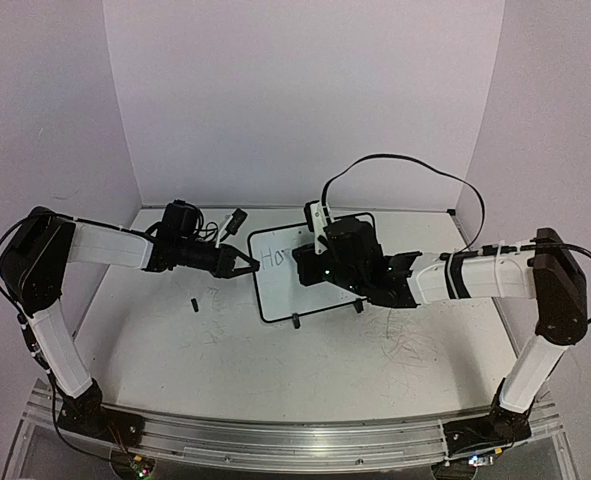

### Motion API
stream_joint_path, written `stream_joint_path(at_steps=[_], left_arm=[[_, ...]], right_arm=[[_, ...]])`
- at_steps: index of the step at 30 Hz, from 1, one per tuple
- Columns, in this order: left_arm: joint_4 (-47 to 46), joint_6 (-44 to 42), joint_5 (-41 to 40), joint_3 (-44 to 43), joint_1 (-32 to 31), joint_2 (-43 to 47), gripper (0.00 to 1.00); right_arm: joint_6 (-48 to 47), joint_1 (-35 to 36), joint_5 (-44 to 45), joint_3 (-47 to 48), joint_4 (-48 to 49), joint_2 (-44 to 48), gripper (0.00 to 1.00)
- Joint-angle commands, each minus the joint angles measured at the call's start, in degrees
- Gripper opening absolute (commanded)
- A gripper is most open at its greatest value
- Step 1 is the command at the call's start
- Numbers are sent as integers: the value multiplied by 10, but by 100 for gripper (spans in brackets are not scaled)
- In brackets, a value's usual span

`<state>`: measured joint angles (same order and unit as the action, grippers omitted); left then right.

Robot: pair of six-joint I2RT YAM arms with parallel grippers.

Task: Write a sentence on the whiteboard

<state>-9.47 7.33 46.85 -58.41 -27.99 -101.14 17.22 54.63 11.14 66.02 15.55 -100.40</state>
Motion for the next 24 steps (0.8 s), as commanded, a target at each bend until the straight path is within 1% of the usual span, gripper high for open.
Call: stream_joint_path(at_steps=[1, 24], left_arm=[[15, 0, -6, -4, 5, 24, 0], [14, 0, -7, -4, 5, 24, 0]], right_arm=[[10, -1, 17, 4, -3, -1, 0], [35, 7, 16, -39, -9, 5, 0]])
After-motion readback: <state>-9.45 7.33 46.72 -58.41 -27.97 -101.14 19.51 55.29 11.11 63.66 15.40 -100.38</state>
